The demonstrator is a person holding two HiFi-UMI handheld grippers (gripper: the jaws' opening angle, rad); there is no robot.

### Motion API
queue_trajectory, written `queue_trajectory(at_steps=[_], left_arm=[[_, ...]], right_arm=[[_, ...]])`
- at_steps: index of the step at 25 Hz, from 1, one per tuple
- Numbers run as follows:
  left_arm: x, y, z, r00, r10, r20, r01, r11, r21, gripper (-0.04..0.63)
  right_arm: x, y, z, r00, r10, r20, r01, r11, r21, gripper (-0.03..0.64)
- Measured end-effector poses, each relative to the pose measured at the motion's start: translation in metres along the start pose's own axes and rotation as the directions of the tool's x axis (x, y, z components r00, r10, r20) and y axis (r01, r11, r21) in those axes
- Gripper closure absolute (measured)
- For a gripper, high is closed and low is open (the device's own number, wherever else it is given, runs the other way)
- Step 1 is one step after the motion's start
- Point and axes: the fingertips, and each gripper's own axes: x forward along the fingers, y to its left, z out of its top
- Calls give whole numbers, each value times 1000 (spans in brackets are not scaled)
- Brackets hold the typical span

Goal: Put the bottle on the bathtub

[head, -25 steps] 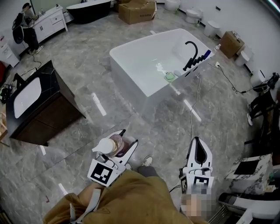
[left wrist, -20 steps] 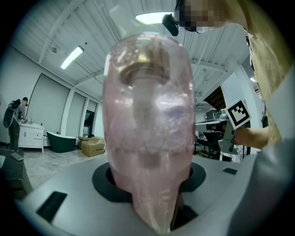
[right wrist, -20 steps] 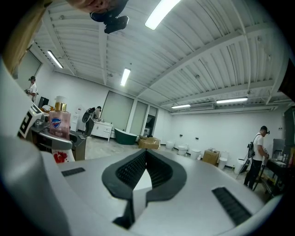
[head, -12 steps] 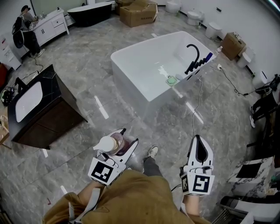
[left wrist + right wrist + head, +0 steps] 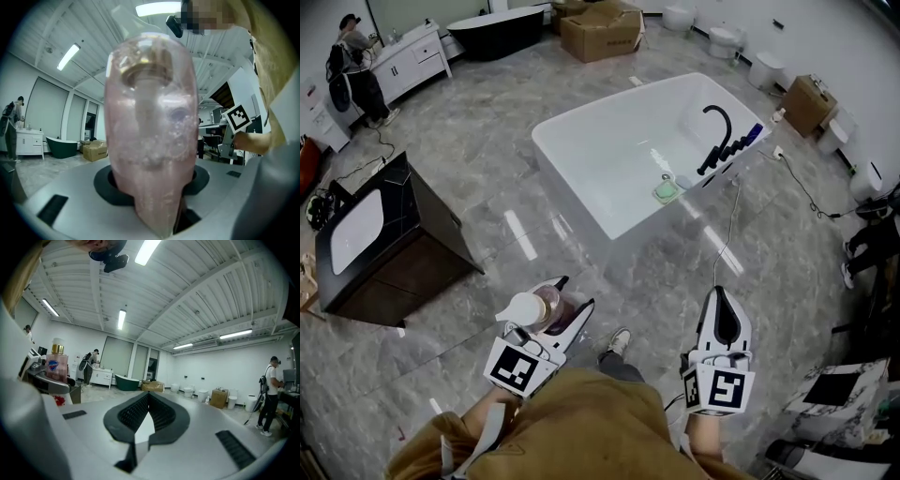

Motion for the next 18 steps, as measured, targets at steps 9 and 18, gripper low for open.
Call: queue_trajectory(at_steps=[9, 18], left_arm=[[94, 20, 13, 998, 54, -31, -54, 999, 7, 383], [165, 28, 20, 991, 130, -34, -129, 991, 31, 383]], right_arm=[[95, -57, -9, 997, 71, 5, -71, 996, 53, 614], [162, -93, -19, 988, 153, 25, -154, 988, 19, 614]])
